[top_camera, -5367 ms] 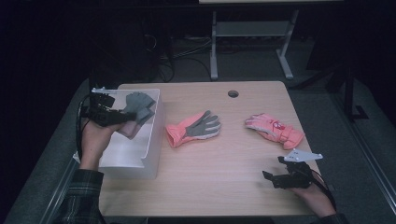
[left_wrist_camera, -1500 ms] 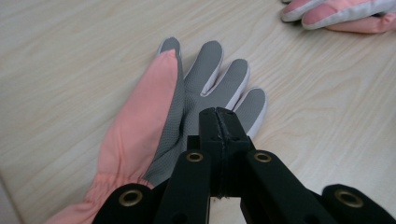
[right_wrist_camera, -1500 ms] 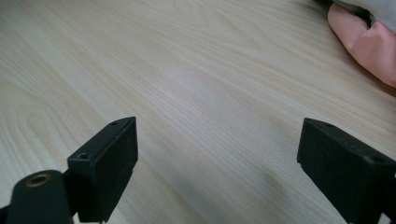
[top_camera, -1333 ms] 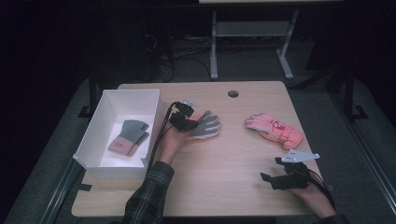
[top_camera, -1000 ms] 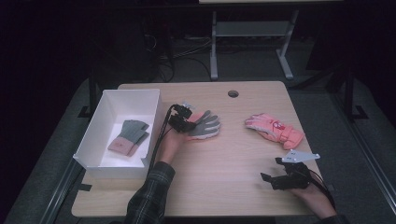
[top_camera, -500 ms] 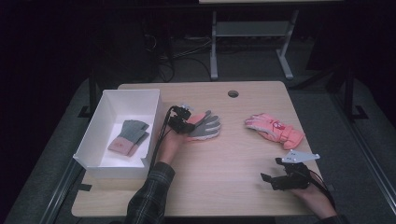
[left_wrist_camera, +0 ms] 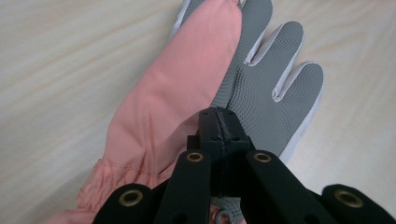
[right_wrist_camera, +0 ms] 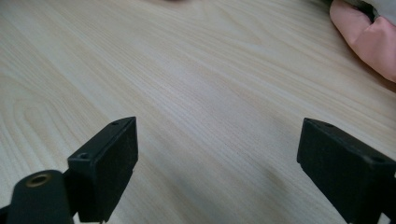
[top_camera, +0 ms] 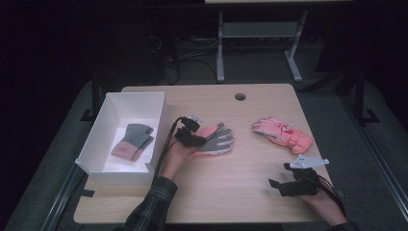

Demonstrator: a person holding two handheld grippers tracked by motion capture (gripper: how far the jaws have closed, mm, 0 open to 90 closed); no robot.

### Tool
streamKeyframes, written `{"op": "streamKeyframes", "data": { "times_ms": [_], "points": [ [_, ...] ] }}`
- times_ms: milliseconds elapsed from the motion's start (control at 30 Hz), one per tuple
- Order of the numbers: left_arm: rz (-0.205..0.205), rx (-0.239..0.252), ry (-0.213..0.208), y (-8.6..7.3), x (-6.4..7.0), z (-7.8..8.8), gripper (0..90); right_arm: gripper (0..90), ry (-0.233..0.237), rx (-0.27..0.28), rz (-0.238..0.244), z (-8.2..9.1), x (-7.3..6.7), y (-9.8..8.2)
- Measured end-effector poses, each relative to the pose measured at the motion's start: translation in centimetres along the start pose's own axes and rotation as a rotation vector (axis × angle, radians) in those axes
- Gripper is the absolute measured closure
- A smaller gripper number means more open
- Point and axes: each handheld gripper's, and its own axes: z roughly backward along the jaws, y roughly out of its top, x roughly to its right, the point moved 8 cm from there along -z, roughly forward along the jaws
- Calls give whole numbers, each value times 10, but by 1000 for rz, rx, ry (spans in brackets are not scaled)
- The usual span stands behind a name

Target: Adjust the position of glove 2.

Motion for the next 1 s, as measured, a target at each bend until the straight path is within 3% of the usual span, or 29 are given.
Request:
{"op": "streamKeyframes", "data": {
  "times_ms": [33, 300, 667, 700, 867, 1000],
  "points": [
    [0, 3, -26, -3, 5, 1, 899, 122, 1, -1, 0, 0, 0, 0],
    [-2, -3, -83, -11, 23, 3, 900, 122, -3, 3, -3, 2, 1, -1],
    [-72, -24, -188, -30, 63, 9, 900, 129, 2, -5, -5, 1, 0, -2],
    [-62, -19, -199, -31, 69, 9, 900, 129, 2, -5, -5, 1, 0, -2],
    [-103, -36, -267, -34, 94, 4, 899, 129, -2, -11, 2, 0, -1, -2],
    [-121, -31, -272, -31, 99, 5, 899, 129, -2, -11, 0, 0, 0, -2]
  ]
}}
